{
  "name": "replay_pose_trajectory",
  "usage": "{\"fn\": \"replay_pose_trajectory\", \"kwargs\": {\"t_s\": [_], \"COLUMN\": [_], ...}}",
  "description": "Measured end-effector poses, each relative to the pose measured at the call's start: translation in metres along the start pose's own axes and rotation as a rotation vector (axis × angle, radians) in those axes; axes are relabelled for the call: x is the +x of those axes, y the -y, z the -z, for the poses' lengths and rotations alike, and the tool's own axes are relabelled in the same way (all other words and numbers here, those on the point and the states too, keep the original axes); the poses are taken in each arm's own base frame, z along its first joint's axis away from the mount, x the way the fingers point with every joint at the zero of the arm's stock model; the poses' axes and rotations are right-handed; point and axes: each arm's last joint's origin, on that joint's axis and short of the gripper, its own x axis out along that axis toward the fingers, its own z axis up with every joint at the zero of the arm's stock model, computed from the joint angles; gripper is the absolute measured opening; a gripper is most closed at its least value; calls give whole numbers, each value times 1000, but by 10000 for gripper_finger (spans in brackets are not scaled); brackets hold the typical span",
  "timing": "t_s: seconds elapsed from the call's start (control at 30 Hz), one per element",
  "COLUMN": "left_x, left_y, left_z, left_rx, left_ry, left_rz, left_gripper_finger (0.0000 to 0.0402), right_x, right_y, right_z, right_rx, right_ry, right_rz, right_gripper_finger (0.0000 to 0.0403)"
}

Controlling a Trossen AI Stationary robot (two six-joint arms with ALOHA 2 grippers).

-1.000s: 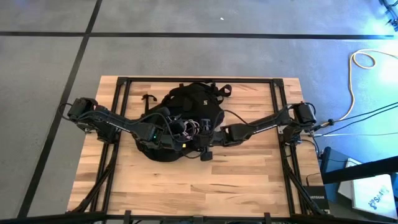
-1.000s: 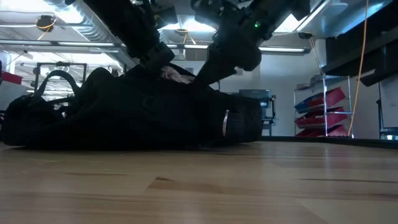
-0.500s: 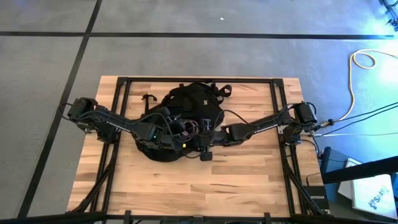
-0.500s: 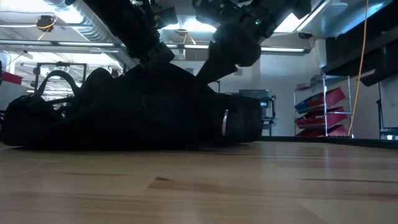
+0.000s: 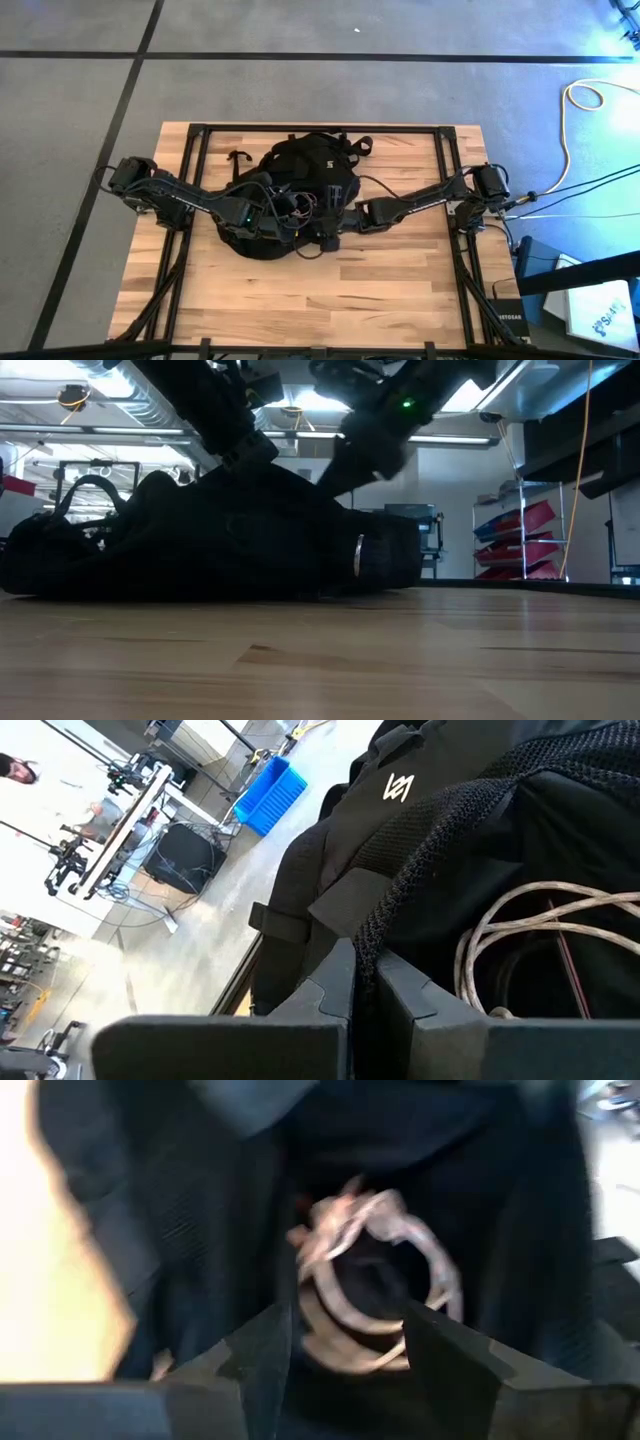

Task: Unpack backpack
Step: Remove the pink charger cable from the black backpack

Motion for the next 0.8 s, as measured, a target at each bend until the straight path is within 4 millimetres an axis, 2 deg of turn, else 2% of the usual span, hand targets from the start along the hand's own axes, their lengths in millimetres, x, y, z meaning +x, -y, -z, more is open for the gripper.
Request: {"fn": "replay_pose_trajectory", "kwargs": {"t_s": [0.13, 0.3, 0.5, 0.63, 0.8], "left_x": [0, 1, 2, 2, 2], "left_y": [0, 0, -1, -1, -1], "left_z": [0, 0, 1, 1, 1], "left_rx": [4, 3, -4, -5, -4], "left_ry": [-1, -2, -7, -8, -9], "left_rz": [0, -1, -3, -4, -4], "left_gripper_finger": [0, 0, 0, 0, 0], "right_x": [8, 28, 50, 51, 51], "right_y": [20, 34, 46, 51, 52], "right_z": [-2, 9, 18, 16, 15], "right_rx": [134, 242, 224, 234, 166], "right_ry": [29, -4, -7, 23, 22], "right_rz": [-13, -77, -31, -3, 54], "right_gripper_finger": [177, 177, 177, 177, 177]}}
